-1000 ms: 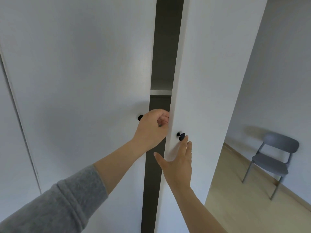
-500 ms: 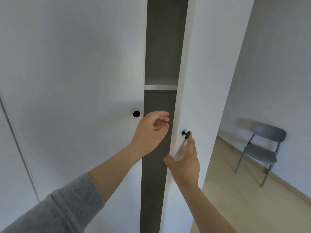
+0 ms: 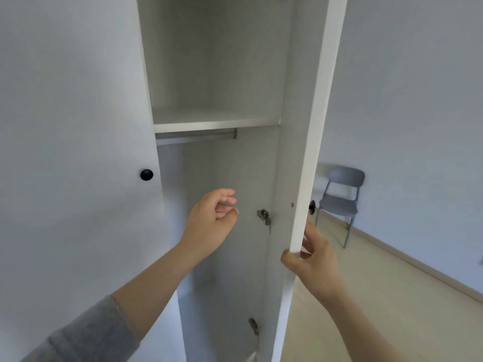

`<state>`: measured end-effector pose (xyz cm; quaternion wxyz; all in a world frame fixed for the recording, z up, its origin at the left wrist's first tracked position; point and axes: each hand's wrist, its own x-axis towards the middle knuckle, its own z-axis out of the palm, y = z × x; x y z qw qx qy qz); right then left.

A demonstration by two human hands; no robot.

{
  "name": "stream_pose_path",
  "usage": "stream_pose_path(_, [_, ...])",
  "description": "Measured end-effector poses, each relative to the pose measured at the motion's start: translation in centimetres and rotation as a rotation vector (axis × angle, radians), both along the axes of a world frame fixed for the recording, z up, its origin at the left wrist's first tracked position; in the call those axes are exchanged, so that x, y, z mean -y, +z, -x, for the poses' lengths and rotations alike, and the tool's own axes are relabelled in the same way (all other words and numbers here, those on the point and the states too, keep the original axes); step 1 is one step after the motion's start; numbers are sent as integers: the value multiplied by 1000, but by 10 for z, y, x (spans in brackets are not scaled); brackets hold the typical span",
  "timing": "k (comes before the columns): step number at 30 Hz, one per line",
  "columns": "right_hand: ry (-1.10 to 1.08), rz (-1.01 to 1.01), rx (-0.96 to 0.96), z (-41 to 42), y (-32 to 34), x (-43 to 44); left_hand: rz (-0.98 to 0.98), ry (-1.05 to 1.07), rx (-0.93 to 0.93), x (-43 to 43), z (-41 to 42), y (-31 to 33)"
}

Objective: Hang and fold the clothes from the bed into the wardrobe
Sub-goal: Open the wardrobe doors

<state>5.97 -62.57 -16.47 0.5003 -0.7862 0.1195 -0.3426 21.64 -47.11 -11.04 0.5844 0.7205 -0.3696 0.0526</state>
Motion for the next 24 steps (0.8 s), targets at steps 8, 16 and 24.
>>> stream_pose_path(8, [-301, -17, -29, 62, -7, 67, -63, -131, -18, 53, 29, -7])
stream_pose_path(16, [-449, -80, -74, 91, 5, 144, -110, -206, -2, 88, 51, -5])
stream_pose_path(24, [-514, -127, -60, 92, -2, 175, -153, -214, -23, 111, 51, -17])
